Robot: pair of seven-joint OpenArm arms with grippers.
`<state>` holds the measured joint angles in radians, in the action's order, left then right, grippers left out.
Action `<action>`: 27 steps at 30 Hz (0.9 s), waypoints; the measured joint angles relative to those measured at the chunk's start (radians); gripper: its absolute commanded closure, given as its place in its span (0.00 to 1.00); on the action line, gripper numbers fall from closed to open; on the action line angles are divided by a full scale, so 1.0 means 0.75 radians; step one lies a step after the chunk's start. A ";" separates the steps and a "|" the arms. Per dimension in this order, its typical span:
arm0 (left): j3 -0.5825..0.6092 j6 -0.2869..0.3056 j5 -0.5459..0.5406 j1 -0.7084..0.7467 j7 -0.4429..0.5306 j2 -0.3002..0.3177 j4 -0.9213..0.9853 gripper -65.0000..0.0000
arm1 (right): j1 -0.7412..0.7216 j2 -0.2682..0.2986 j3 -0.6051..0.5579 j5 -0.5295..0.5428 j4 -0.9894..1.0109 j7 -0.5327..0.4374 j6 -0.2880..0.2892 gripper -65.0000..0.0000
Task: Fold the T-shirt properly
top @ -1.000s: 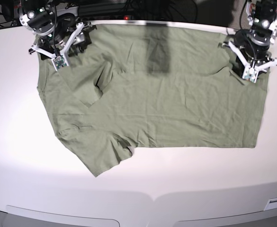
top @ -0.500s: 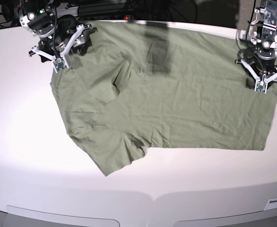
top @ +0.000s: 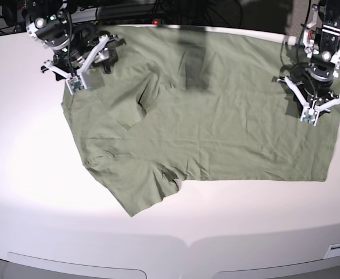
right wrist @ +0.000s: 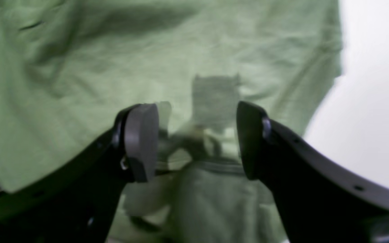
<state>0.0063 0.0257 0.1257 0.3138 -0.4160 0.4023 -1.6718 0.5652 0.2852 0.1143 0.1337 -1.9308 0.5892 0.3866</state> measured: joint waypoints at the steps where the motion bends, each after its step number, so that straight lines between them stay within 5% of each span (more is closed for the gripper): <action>1: 0.000 0.001 0.013 0.001 -0.010 0.005 0.000 0.78 | 0.000 -0.012 -0.002 0.000 0.000 -0.001 0.011 0.44; 9: 0.000 -0.001 -0.004 0.017 -0.058 0.110 0.000 0.78 | 0.000 -0.046 -0.004 0.001 0.000 0.007 0.042 0.44; 27: 0.000 0.000 -0.075 0.077 -0.054 0.058 0.001 0.78 | -0.077 -0.035 0.003 -0.035 0.235 -0.054 0.054 0.44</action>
<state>0.0063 0.0257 0.0696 0.3717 -0.4568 0.4461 -1.6714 0.5072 0.2588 0.1165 0.1078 -1.7546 0.5484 0.4271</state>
